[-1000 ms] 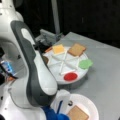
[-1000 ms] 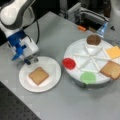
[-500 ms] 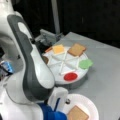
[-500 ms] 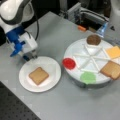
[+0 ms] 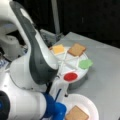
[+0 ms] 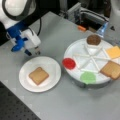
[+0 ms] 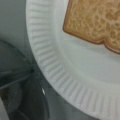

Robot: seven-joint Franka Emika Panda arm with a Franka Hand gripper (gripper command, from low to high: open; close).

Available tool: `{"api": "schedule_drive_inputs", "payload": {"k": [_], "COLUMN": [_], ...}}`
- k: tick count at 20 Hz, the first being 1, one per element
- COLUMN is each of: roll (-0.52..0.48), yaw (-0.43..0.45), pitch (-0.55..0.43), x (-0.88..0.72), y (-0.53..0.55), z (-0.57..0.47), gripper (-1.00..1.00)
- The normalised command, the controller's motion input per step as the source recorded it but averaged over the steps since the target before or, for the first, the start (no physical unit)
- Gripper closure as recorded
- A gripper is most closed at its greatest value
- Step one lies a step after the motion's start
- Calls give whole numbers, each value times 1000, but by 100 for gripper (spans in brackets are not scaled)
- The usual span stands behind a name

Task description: Ingredient selection for cheeseburger or sandwich

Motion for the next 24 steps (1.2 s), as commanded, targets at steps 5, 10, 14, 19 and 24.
{"api": "schedule_drive_inputs", "payload": {"k": [5,10,14,19,24], "roll": [-698,-733,-570,-348,-210], "yaw": [-163,-160,-119,-63,-8], "pitch": [-52,-43,-88,-155,-161], "x": [-570,-622,-645,-510,-341], "y": [739,734,607,346,202], "z": [226,125,-56,-151,-124], "gripper": [-100,-100,-100,-100,-100]}}
